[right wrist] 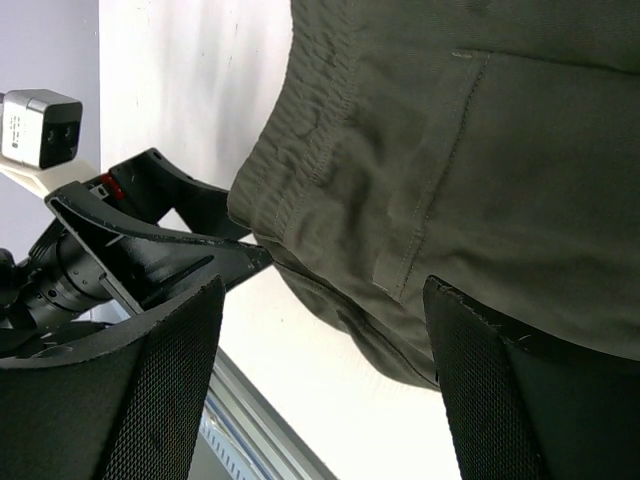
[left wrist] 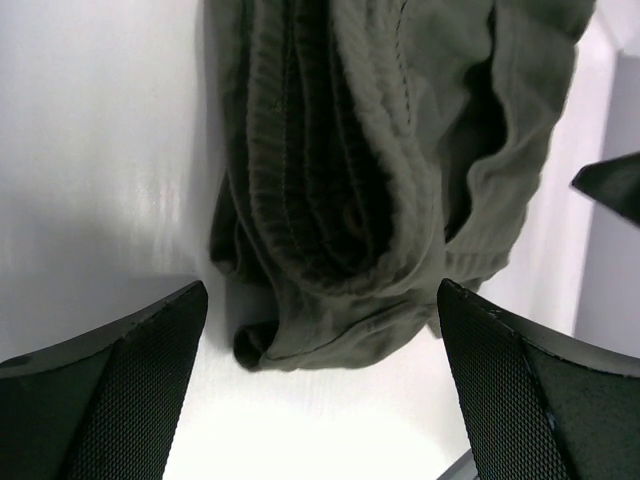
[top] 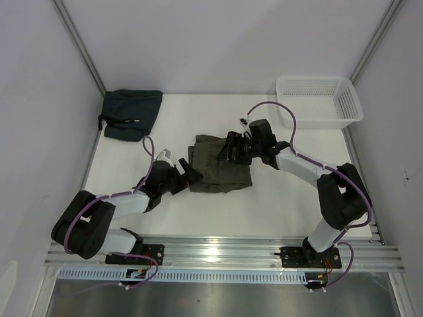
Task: Fold and stack the shorts
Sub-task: Fold the shorts
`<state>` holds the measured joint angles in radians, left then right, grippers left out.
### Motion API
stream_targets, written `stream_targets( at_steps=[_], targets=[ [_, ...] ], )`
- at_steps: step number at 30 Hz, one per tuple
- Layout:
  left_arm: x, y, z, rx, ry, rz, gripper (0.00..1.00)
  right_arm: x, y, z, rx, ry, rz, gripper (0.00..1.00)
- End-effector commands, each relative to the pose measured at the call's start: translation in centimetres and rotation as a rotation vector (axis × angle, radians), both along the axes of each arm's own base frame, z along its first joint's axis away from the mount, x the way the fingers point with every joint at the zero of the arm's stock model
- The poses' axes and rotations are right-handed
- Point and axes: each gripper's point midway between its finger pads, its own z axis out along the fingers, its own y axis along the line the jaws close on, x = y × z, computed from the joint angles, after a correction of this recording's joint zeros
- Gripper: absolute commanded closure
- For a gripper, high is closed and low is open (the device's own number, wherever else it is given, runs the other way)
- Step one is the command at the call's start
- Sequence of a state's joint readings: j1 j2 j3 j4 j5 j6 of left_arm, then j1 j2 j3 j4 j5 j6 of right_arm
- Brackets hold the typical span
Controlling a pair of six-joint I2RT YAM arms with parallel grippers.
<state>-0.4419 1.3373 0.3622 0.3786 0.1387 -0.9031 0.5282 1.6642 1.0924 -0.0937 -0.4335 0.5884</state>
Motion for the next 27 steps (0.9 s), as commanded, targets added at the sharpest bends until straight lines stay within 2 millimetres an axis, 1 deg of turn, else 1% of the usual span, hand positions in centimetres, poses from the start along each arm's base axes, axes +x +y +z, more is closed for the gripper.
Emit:
stream_targets(
  at_steps=[1, 2, 4, 5, 7, 8, 9, 11, 15, 16, 17, 18, 19, 20, 21, 22, 23, 24, 26, 27],
  targets=[
    [0.6, 0.0, -0.4, -0.066, 0.015, 0.055, 0.01, 0.4, 0.2, 1.1, 0.027, -0.045, 0.0, 0.18],
    [0.6, -0.1, -0.9, -0.071, 0.024, 0.055, 0.01, 0.4, 0.0, 1.0, 0.026, -0.043, -0.003, 0.18],
    [1.0, -0.6, -0.6, -0.104, 0.013, 0.048, 0.01, 0.5, -0.3, 1.1, 0.03, -0.044, -0.014, 0.18],
    [1.3, -0.8, -0.8, -0.112, 0.009, 0.047, 0.01, 0.5, -0.4, 1.1, 0.032, -0.042, -0.016, 0.18],
    [1.8, -1.1, -0.7, -0.124, 0.008, 0.046, 0.01, 0.5, -0.8, 0.7, 0.018, -0.033, -0.025, 0.18],
    [1.9, -1.2, -1.1, -0.119, 0.016, 0.046, 0.01, 0.6, -0.9, 0.4, 0.012, -0.027, -0.026, 0.18],
    [2.2, -1.4, -0.9, -0.125, 0.013, 0.046, 0.01, 0.7, -1.0, 0.1, 0.009, -0.025, -0.026, 0.18],
    [2.5, -1.3, -1.2, -0.116, 0.014, 0.056, 0.01, 0.8, -1.2, -0.6, -0.003, -0.011, -0.034, 0.19],
    [2.8, -0.9, -2.4, -0.082, 0.04, 0.083, 0.01, 0.7, -1.4, -1.9, -0.009, 0.007, -0.042, 0.19],
    [2.8, -0.9, -2.7, -0.081, 0.045, 0.085, 0.01, 0.8, -1.3, -1.8, -0.002, 0.004, -0.04, 0.19],
    [2.8, -0.9, -2.9, -0.087, 0.051, 0.087, 0.01, 0.8, -1.3, -2.1, -0.003, 0.012, -0.042, 0.19],
    [3.2, -1.2, -2.6, -0.101, 0.034, 0.084, 0.01, 0.9, -1.3, -2.2, -0.001, 0.014, -0.044, 0.19],
    [3.0, -1.2, -3.6, -0.092, 0.059, 0.082, 0.02, 0.9, -1.2, -2.2, 0.002, 0.013, -0.043, 0.2],
    [3.4, -1.6, -3.9, -0.097, 0.064, 0.073, 0.05, 0.9, -1.2, -2.2, 0.001, 0.014, -0.043, 0.2],
    [3.4, -1.6, -3.8, -0.099, 0.064, 0.071, 0.05, 1.0, -1.3, -2.2, 0.002, 0.013, -0.046, 0.2],
    [3.4, -1.7, -4.4, -0.095, 0.075, 0.069, 0.11, 0.9, -1.3, -2.3, -0.001, 0.016, -0.045, 0.2],
    [3.9, -1.8, -4.3, -0.092, 0.068, 0.068, 0.15, 1.0, -1.4, -2.2, -0.003, 0.015, -0.05, 0.2],
    [3.9, -1.8, -4.6, -0.084, 0.073, 0.069, 0.24, 0.9, -1.5, -2.3, -0.006, 0.018, -0.049, 0.2],
    [4.1, -1.7, -4.5, -0.066, 0.068, 0.072, 0.33, 0.7, -1.7, -2.4, -0.009, 0.019, -0.051, 0.21],
    [4.4, -1.4, -4.5, -0.053, 0.06, 0.084, 0.43, 0.7, -1.9, -2.5, -0.009, 0.02, -0.054, 0.2]
  ],
)
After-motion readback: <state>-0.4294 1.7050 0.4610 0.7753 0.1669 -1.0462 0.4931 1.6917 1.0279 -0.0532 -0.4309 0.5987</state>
